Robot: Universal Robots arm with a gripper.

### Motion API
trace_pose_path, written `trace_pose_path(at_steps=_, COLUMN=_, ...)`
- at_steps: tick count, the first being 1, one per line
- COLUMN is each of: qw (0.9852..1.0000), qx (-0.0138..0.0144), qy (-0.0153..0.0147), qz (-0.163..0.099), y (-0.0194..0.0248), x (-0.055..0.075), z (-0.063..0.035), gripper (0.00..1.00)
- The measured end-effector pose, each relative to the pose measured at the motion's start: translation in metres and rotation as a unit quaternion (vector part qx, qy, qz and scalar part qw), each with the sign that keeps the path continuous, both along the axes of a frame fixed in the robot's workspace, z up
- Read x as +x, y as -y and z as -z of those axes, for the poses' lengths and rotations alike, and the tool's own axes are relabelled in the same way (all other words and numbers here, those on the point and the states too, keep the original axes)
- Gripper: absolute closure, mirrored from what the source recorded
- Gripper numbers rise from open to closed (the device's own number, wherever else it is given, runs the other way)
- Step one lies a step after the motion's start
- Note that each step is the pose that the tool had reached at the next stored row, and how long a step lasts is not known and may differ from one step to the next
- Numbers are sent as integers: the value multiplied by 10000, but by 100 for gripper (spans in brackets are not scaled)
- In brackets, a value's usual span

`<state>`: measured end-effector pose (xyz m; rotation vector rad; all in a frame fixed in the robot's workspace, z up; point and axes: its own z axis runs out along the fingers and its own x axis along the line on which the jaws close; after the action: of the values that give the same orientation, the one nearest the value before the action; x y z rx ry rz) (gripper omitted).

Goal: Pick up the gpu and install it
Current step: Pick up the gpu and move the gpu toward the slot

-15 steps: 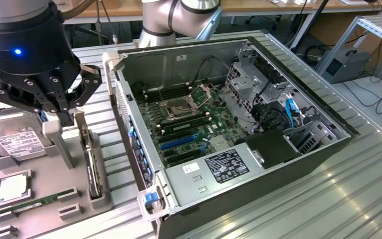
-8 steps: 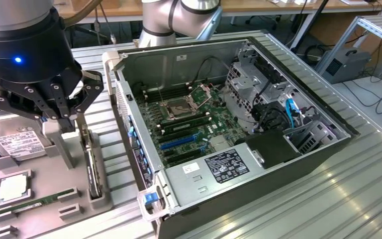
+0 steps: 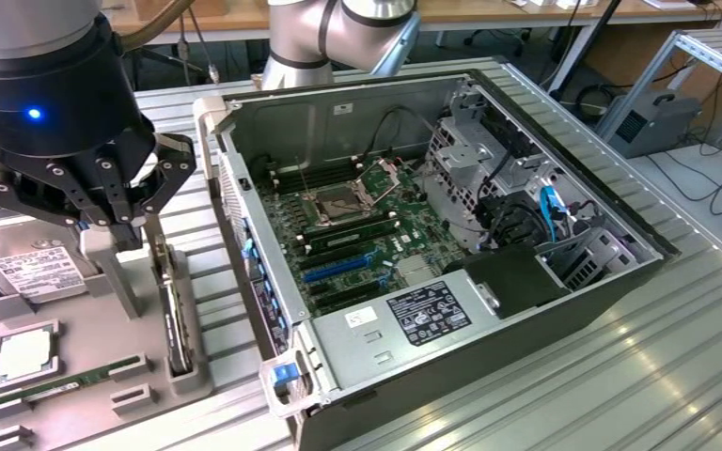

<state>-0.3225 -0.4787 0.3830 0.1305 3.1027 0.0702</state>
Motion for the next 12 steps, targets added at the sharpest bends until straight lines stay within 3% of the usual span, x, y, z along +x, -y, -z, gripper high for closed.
trace_pose_path(at_steps=6, qw=10000, qx=0, qy=0, qz=0, y=0, x=0, z=0, gripper=89)
trace_pose_path(at_steps=9, qw=10000, qx=0, qy=0, qz=0, y=0, x=0, z=0, gripper=71)
trace_pose_path(at_steps=12, qw=10000, qx=0, qy=0, qz=0, y=0, x=0, z=0, gripper=64)
